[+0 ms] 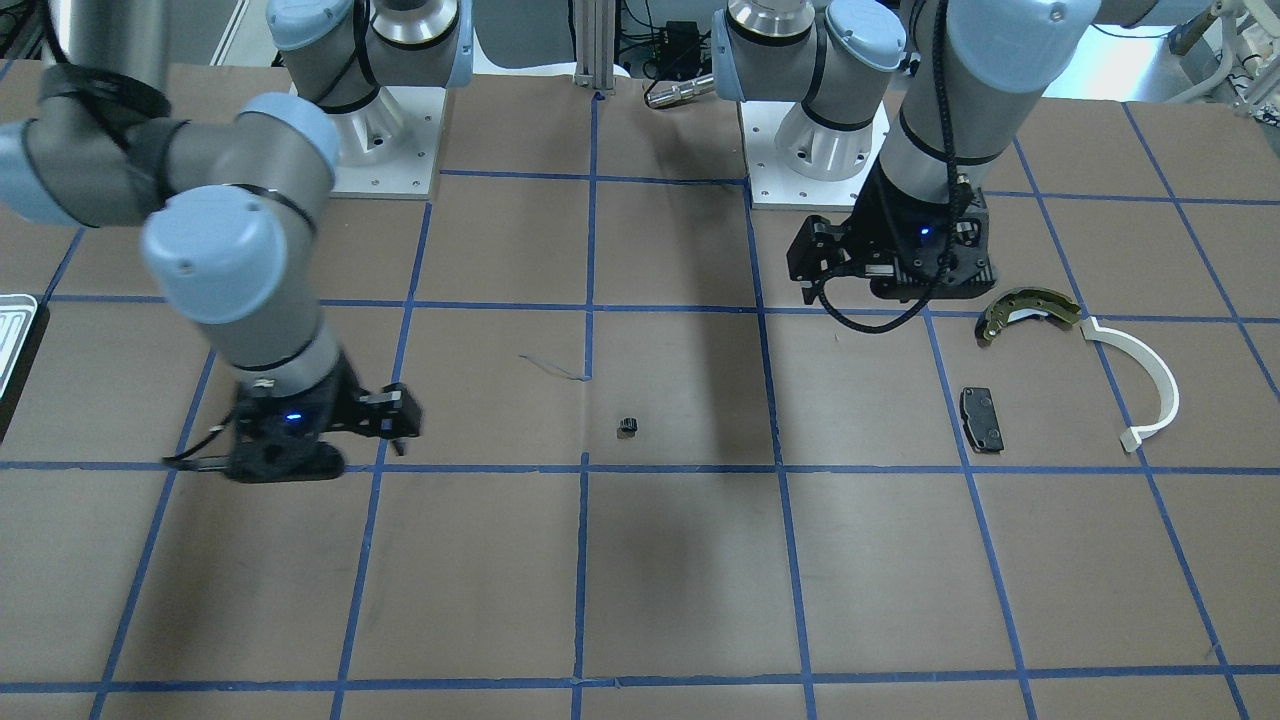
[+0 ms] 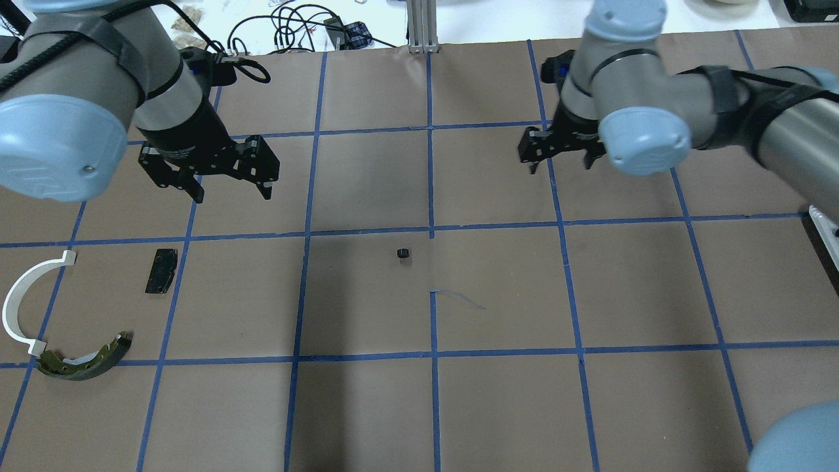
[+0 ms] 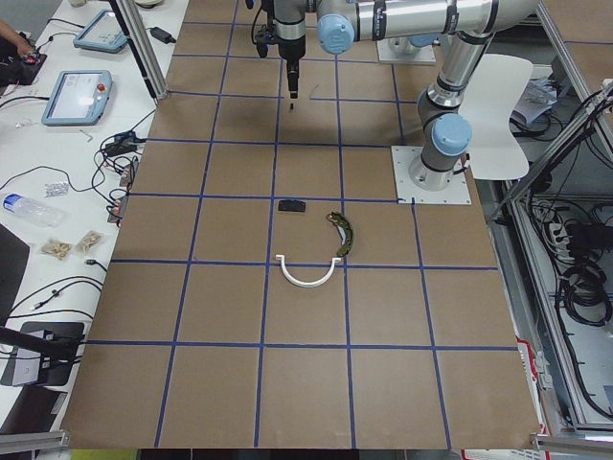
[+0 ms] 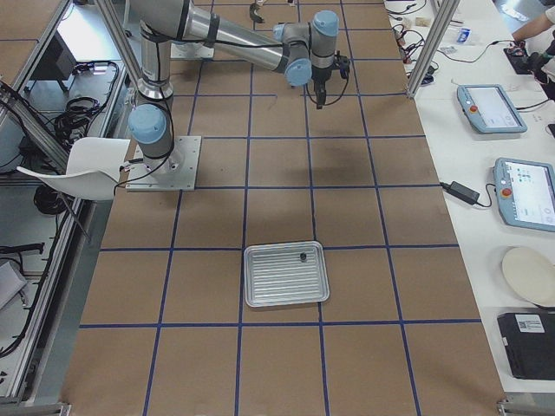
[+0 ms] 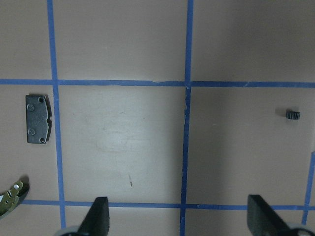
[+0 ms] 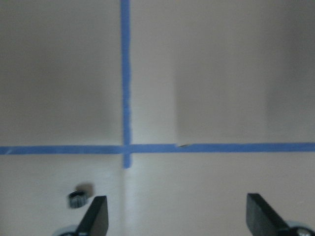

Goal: Place bearing gear from tray to pile

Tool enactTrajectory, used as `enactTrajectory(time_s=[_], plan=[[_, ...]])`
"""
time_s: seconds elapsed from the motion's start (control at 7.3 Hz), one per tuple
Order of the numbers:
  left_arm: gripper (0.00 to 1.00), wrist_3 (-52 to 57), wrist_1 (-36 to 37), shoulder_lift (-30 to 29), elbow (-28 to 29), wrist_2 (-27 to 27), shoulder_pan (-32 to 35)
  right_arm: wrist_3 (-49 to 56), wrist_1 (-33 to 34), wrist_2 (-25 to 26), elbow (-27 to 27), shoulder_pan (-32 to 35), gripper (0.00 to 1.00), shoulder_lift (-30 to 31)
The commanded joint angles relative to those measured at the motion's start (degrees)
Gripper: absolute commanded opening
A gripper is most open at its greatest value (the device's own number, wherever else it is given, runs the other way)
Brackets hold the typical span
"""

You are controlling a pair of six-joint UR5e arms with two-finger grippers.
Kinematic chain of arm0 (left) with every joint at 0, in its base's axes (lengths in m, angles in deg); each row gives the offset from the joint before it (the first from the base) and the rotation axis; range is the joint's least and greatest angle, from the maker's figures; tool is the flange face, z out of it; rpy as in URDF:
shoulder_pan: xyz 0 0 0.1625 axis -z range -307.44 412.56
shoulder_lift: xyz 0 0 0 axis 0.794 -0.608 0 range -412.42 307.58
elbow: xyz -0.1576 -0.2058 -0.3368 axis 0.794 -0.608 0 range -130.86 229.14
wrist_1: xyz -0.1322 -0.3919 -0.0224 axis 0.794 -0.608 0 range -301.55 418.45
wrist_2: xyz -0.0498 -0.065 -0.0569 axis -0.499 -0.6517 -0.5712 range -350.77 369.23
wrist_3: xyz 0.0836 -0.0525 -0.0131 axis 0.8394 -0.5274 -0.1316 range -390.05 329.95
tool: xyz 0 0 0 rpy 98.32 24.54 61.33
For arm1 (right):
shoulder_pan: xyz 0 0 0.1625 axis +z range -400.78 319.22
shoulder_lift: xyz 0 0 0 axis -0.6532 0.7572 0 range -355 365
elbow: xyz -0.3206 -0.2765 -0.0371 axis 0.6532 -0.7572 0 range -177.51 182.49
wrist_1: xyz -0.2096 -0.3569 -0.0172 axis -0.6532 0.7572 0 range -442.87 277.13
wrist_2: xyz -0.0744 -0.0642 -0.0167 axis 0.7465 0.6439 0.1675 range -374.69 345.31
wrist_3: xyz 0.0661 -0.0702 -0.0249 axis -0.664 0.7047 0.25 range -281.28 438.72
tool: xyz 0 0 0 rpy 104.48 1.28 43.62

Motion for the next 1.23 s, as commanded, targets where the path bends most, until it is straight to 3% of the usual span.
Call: enactTrajectory(time_s=[0.0, 0.41, 0.82, 1.1], plan=[[1.00, -4.07, 7.04, -6.53, -0.16, -0.18, 7.88, 15.21, 0.33, 1.35, -0.42, -15.50, 1.00, 0.47], [0.96, -9.41, 21.46, -15.94, -3.40, -3.17, 14.31, 29.27, 3.22, 2.84, -2.17, -29.14, 1.00, -2.51], [0.96, -9.53, 28.94, -21.57, -6.04, -3.17, 15.82, 45.29, 14.81, 1.88, -3.23, -40.67, 1.00, -14.36], [0.90, -9.61, 31.06, -24.39, -6.23, -3.17, 16.35, 46.74, 14.67, 1.88, -3.59, -43.59, 1.00, -15.53]])
